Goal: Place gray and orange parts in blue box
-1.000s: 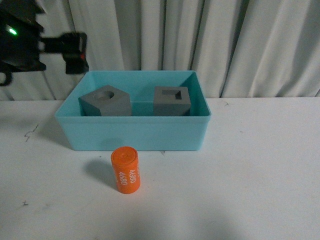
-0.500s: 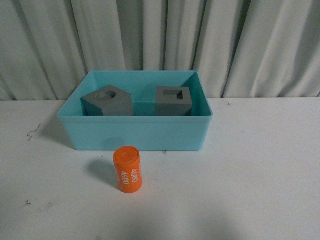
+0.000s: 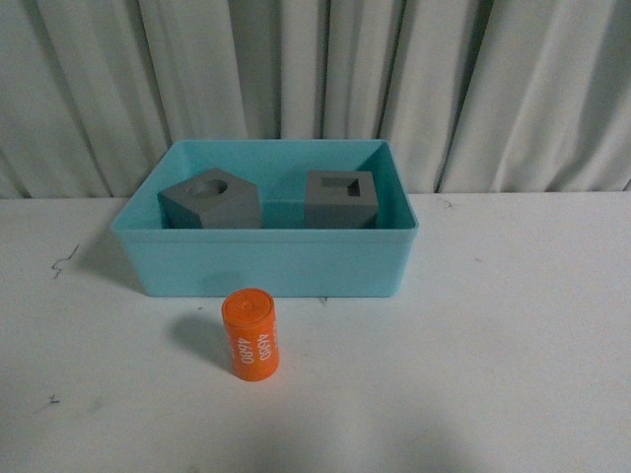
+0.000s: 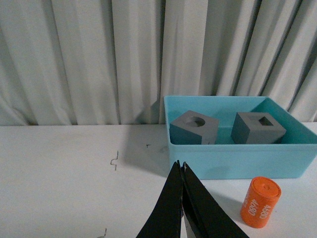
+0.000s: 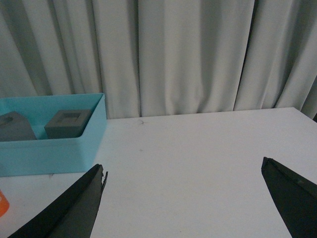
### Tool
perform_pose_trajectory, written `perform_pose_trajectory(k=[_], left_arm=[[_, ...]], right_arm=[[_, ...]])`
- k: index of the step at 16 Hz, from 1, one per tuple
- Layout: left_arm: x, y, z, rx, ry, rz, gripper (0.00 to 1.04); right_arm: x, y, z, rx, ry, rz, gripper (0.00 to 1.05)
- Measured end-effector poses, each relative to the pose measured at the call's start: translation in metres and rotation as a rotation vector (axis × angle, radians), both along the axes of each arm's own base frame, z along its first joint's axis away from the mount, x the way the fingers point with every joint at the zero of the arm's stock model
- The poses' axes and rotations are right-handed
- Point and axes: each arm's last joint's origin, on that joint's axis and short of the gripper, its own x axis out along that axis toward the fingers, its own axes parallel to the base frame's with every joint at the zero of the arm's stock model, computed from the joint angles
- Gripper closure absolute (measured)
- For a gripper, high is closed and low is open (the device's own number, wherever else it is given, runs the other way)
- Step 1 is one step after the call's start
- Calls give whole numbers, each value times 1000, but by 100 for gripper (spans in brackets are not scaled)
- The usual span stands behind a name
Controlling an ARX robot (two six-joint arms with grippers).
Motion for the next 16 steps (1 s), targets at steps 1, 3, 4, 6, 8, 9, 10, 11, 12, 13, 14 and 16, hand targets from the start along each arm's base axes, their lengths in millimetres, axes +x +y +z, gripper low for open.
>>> perform_pose_trajectory(k=[1, 3, 4, 6, 8, 9, 10, 11, 12, 13, 14, 16], left_arm=[[-1, 0, 0, 0, -6, -1, 103], [-11, 0, -5, 0, 32, 0, 103], [-12, 0, 0, 0, -11, -2, 103], [-11, 0, -4, 1, 13, -1, 103], [-11, 0, -3, 0, 9, 0, 103], [-11, 0, -3, 0, 9, 0, 103], [-11, 0, -3, 0, 9, 0, 92], [-11, 0, -3, 0, 9, 0, 79], [-11, 0, -3, 0, 9, 0, 66], [-11, 0, -3, 0, 9, 0, 56], [-11, 0, -3, 0, 9, 0, 43], [-11, 0, -3, 0, 9, 0, 20]], right_arm=[[0, 0, 0, 0, 1, 0, 6], [0, 0, 0, 0, 1, 0, 6], [0, 0, 0, 0, 1, 0, 6], [0, 0, 0, 0, 0, 0, 6], [0, 0, 0, 0, -1, 0, 6], [0, 0, 0, 0, -1, 0, 6], [0, 0, 0, 0, 0, 0, 6], [0, 0, 0, 0, -1, 0, 6], [0, 0, 0, 0, -1, 0, 6], [0, 0, 0, 0, 0, 0, 6], [0, 0, 0, 0, -1, 0, 6], [0, 0, 0, 0, -1, 0, 6]])
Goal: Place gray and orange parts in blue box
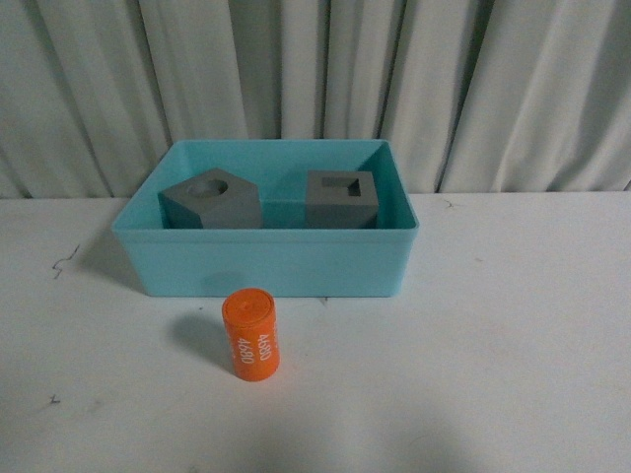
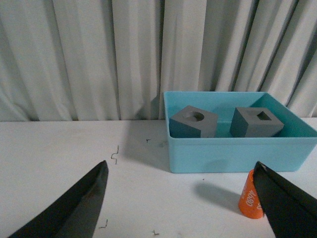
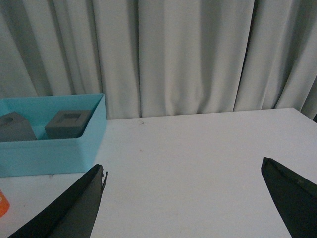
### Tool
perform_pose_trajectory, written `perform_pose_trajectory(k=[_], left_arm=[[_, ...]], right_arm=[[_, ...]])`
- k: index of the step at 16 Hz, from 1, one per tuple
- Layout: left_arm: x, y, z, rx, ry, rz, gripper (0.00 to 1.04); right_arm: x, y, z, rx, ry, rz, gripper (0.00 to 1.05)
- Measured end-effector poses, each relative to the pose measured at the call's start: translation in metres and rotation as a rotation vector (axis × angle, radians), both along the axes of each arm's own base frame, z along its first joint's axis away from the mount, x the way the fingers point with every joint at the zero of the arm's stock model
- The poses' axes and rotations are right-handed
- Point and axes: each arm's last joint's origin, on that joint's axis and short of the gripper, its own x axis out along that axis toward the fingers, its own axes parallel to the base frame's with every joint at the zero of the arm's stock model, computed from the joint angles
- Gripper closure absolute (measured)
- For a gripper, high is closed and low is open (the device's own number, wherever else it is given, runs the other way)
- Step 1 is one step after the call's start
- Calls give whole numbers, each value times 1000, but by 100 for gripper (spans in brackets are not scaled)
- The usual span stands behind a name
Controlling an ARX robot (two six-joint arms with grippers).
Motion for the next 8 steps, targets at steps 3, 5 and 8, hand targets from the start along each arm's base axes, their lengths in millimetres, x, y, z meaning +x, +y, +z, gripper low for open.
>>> perform_pose_trajectory(k=[3, 5, 8], left_arm=[[0, 0, 0, 1, 0, 0, 7], [0, 0, 0, 1, 0, 0, 7], [0, 0, 0, 1, 0, 0, 7]], right_arm=[[6, -7, 1, 73, 356, -48, 6], [67, -62, 55, 43, 329, -24, 6], [127, -69, 63, -55, 415, 315, 6]])
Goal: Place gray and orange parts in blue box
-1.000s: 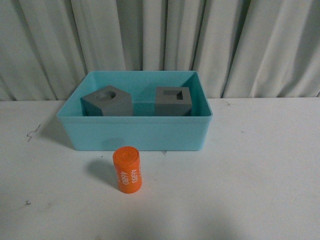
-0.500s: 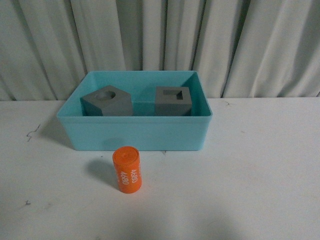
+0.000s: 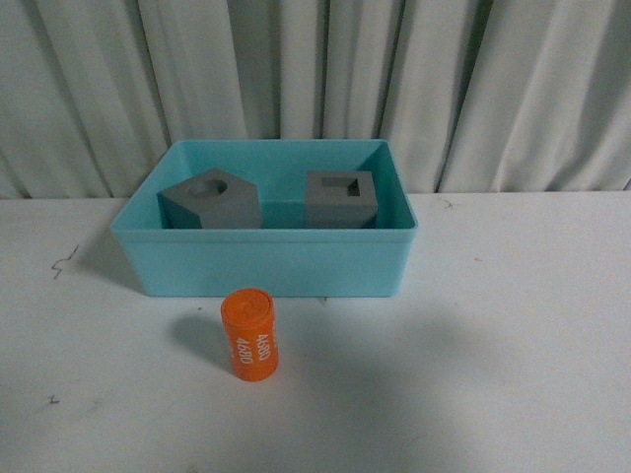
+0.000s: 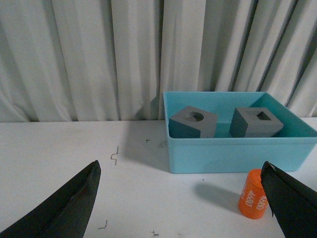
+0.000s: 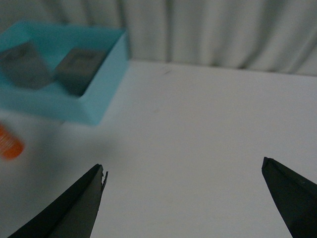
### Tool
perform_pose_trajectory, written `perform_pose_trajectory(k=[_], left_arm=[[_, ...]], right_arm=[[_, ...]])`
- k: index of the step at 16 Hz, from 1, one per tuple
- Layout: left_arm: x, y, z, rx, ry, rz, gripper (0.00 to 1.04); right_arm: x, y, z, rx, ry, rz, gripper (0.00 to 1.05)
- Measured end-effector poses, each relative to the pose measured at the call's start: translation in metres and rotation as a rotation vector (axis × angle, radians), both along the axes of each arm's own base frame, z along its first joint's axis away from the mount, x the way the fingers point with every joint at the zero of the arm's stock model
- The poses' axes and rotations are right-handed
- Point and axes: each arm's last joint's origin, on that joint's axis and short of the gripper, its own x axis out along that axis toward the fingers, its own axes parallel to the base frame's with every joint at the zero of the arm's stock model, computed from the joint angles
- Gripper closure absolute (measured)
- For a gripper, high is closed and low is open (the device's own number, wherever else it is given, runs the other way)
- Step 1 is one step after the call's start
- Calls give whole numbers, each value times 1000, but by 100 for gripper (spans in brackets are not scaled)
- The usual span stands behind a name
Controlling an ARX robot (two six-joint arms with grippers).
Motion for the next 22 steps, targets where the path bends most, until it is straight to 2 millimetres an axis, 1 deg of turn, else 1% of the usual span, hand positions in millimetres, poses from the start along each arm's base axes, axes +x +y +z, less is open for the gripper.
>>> perform_pose_trajectory(k=[1, 2, 3, 4, 6, 7, 9, 12, 14, 15, 17, 20, 22], left_arm=[[0, 0, 0, 0, 0, 0, 7], [0, 0, 0, 0, 0, 0, 7], [0, 0, 0, 0, 0, 0, 7], [0, 0, 0, 0, 0, 0, 7], [0, 0, 0, 0, 0, 0, 7], [0, 0, 0, 0, 0, 0, 7], [0, 0, 0, 0, 0, 0, 7], [0, 0, 0, 0, 0, 0, 7], [0, 0, 0, 0, 0, 0, 7], [0, 0, 0, 0, 0, 0, 7], [0, 0, 0, 0, 0, 0, 7], [0, 0, 0, 0, 0, 0, 7], [0, 0, 0, 0, 0, 0, 7]], right_arm=[[20, 9, -14, 11, 100, 172, 6], [36, 23, -29, 16, 195, 361, 6], [48, 40, -36, -5, 242, 531, 6], [59, 54, -38, -53, 255, 646, 6], [76, 75, -44, -114, 264, 779, 6], [90, 92, -53, -160, 247, 843, 6], [107, 117, -60, -194, 221, 906, 6], [122, 154, -63, -214, 209, 982, 6], [130, 174, -73, -229, 215, 1001, 6], [137, 190, -84, -241, 227, 1000, 6], [145, 207, -94, -240, 249, 999, 6], [157, 235, -103, -252, 238, 1003, 6], [164, 251, -112, -239, 262, 999, 6]])
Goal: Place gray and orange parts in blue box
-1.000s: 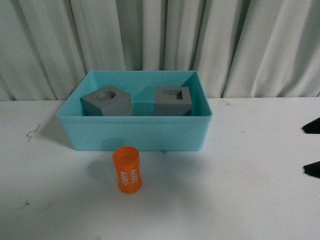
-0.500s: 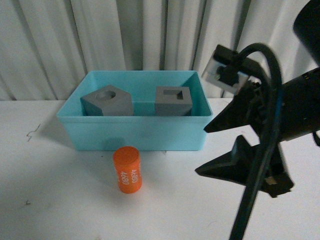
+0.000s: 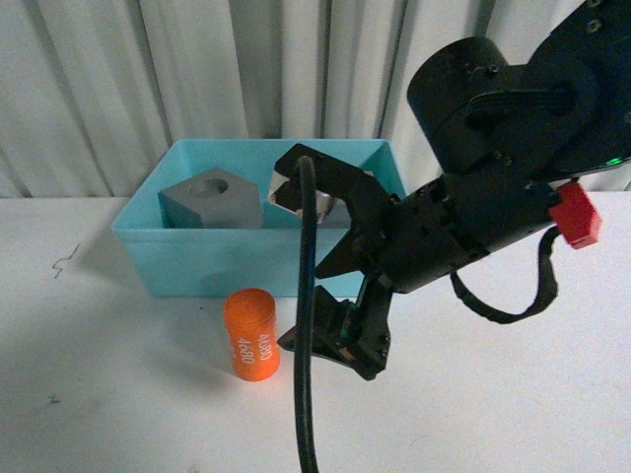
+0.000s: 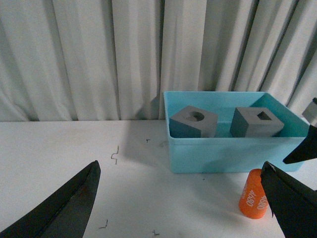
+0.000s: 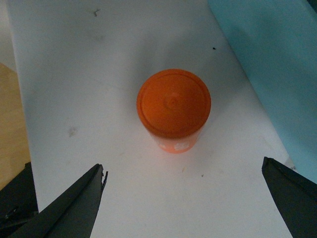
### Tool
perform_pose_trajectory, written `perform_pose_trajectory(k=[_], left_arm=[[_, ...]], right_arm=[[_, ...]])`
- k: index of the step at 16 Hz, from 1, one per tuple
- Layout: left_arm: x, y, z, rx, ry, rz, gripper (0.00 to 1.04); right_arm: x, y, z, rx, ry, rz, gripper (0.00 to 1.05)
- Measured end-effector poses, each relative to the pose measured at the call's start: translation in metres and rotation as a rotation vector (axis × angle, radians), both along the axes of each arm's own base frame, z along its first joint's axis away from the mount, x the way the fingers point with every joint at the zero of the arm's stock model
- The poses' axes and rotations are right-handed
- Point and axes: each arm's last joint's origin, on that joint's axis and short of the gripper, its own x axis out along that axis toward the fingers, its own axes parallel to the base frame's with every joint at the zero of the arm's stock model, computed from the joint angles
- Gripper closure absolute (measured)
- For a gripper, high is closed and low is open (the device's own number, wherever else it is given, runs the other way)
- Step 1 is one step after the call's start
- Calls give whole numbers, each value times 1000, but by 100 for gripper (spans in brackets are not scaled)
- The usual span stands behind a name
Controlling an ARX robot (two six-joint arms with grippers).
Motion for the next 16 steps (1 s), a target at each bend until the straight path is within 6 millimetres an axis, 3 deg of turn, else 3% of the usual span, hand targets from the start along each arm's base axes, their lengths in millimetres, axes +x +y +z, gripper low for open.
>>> perform_pose_trajectory(k=[8, 12, 16], left_arm=[[0, 0, 0, 0, 0, 0, 7], [0, 0, 0, 0, 0, 0, 7], [0, 0, 0, 0, 0, 0, 7]], right_arm=[[10, 57, -23, -20, 18, 1, 6], [16, 58, -26, -23, -3, -41, 7], [18, 59, -26, -9, -19, -61, 38]])
